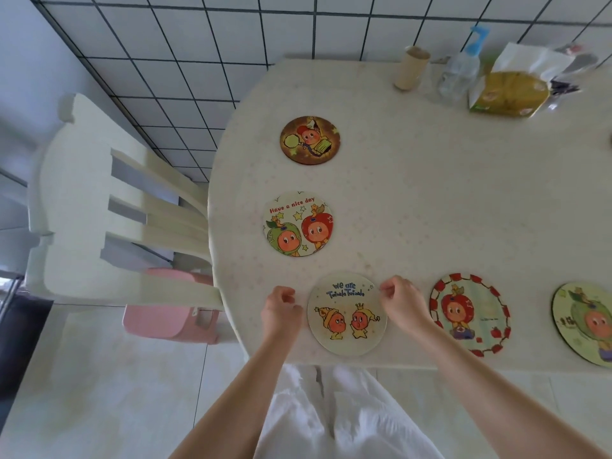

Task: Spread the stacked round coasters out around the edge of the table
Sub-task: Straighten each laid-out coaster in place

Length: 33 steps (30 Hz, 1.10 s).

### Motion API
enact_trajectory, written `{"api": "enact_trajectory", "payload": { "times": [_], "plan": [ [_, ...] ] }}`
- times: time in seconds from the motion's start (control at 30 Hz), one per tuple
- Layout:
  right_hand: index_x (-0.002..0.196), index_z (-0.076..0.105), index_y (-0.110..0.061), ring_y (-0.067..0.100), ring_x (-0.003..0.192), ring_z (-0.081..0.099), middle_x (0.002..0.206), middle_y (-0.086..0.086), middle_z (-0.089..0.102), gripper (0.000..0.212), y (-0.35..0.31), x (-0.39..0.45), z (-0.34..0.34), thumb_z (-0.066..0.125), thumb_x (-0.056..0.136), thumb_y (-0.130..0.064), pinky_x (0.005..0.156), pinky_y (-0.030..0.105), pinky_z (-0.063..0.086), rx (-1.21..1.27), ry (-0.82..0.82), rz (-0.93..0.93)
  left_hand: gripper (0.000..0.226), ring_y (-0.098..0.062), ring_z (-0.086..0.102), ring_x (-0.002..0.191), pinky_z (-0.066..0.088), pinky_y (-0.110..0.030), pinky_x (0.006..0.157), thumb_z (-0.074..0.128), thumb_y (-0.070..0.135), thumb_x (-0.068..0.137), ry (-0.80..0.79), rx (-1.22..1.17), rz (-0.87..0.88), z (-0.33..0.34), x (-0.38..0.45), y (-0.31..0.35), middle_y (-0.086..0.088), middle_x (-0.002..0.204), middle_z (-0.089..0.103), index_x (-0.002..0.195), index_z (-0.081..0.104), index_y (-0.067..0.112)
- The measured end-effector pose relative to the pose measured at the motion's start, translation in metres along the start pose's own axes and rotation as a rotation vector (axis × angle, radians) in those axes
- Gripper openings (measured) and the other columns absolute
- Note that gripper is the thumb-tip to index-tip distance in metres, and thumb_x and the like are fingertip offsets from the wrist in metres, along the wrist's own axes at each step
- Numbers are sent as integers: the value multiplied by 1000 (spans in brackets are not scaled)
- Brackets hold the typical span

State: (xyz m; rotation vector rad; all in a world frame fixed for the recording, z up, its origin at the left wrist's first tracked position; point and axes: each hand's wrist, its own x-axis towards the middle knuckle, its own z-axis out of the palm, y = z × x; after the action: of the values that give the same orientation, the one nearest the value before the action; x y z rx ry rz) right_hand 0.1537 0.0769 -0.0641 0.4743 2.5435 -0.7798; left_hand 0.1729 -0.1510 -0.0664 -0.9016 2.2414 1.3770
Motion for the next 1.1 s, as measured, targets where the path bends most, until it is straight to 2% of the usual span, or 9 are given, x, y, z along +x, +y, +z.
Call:
{"api": "enact_trajectory", "payload": {
  "times": [0.1, 0.27, 0.43, 0.57, 0.7, 0.87, 0.93, 1.03, 1.1],
  "plan": [
    [114, 61, -10, 15, 98, 58, 113, 4, 66, 24, -19, 13, -6, 52, 92, -9, 85, 27, 47, 46, -6, -57, 34, -23, 60, 91, 54, -34, 71, 53, -3, 80, 44, -9, 28, -8, 16, 10, -2, 105, 60, 109, 59, 14],
    [115, 62, -12, 7, 85, 55, 115, 2, 65, 25, -67, 46, -8, 50, 93, -12, 70, 11, 39, 121, -29, -92, 42, -21, 56, 96, 47, -29, 66, 49, -4, 78, 150, -47, 16, -16, 50, 36, -4, 115, 57, 116, 55, 14],
    [119, 62, -11, 13, 98, 52, 121, 5, 64, 30, -108, 85, -10, 47, 93, -10, 82, 23, 39, 152, -47, -73, 37, -19, 55, 97, 49, -32, 75, 53, 5, 82, 215, -57, -9, -22, 82, 63, -4, 114, 63, 118, 56, 16],
    [120, 60, -10, 16, 103, 55, 123, 7, 63, 30, -131, 114, -12, 52, 91, -9, 83, 24, 41, 180, -68, -59, 28, -19, 58, 90, 43, -26, 61, 50, 3, 83, 281, -61, -13, -23, 102, 78, 0, 96, 65, 104, 61, 17],
    [126, 56, -9, 22, 114, 56, 127, 9, 60, 36, -144, 134, -13, 56, 90, -10, 82, 25, 41, 180, -122, -13, 29, -19, 57, 88, 43, -28, 67, 52, 0, 82, 337, -52, -34, -21, 114, 86, -6, 103, 68, 106, 64, 10],
    [123, 60, -8, 24, 114, 58, 124, 9, 64, 34, -145, 140, -5, 58, 89, -13, 82, 24, 41, 178, -130, 5, 39, -19, 59, 96, 52, -32, 77, 52, 0, 83, 352, -101, -106, -21, 126, 94, -4, 113, 67, 117, 63, 13],
    [120, 62, -9, 24, 114, 59, 121, 8, 66, 32, -144, 142, -4, 59, 88, -12, 84, 25, 45, 194, -135, 25, 42, -19, 60, 92, 51, -30, 72, 51, -1, 81, 352, -127, -129, -23, 131, 95, -4, 113, 68, 118, 65, 14],
    [114, 64, -11, 25, 102, 65, 111, 7, 67, 28, -142, 146, -4, 60, 86, -10, 88, 35, 56, 231, -161, 65, 41, -19, 61, 93, 48, -28, 76, 52, -2, 80, 352, -139, -146, -30, 139, 95, -3, 110, 70, 114, 69, 15],
    [112, 64, -11, 26, 96, 68, 104, 4, 67, 28, -141, 147, -5, 58, 85, -8, 88, 40, 57, 238, -178, 69, 37, -21, 64, 97, 51, -30, 82, 54, -1, 82, 347, -128, -160, -34, 147, 94, -4, 108, 72, 111, 71, 15]
  ]
}}
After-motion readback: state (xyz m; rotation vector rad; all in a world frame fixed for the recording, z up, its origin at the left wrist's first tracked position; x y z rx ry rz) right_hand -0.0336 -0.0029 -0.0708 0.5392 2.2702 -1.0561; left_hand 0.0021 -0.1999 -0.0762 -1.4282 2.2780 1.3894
